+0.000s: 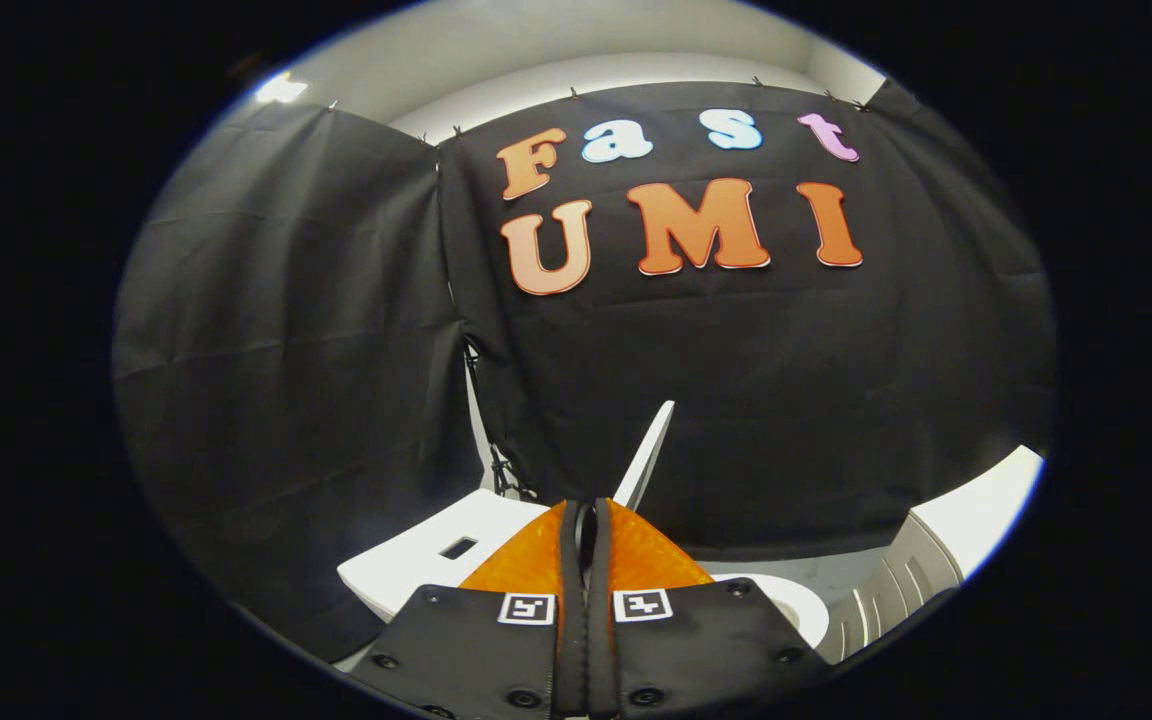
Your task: Open the toilet lid.
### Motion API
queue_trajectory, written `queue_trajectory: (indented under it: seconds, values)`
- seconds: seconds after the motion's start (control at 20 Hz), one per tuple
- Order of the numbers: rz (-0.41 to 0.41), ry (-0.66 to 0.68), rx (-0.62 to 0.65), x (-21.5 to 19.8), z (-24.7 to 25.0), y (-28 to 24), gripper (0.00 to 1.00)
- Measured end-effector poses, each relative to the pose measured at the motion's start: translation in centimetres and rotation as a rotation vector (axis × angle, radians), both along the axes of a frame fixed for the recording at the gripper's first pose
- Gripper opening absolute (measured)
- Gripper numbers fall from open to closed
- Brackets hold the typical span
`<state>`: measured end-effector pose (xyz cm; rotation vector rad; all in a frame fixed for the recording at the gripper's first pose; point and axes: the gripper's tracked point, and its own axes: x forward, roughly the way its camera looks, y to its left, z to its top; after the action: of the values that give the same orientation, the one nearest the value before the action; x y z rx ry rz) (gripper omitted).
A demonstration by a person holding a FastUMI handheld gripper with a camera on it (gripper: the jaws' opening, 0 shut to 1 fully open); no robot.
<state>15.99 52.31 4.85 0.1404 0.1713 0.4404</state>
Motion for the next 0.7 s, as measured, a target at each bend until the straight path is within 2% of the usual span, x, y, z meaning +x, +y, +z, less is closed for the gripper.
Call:
queue_trajectory:
  seconds: [0.7]
  values:
    - [0.087, -0.110, -0.053, -0.9, 1.8, 12.6, 0.08]
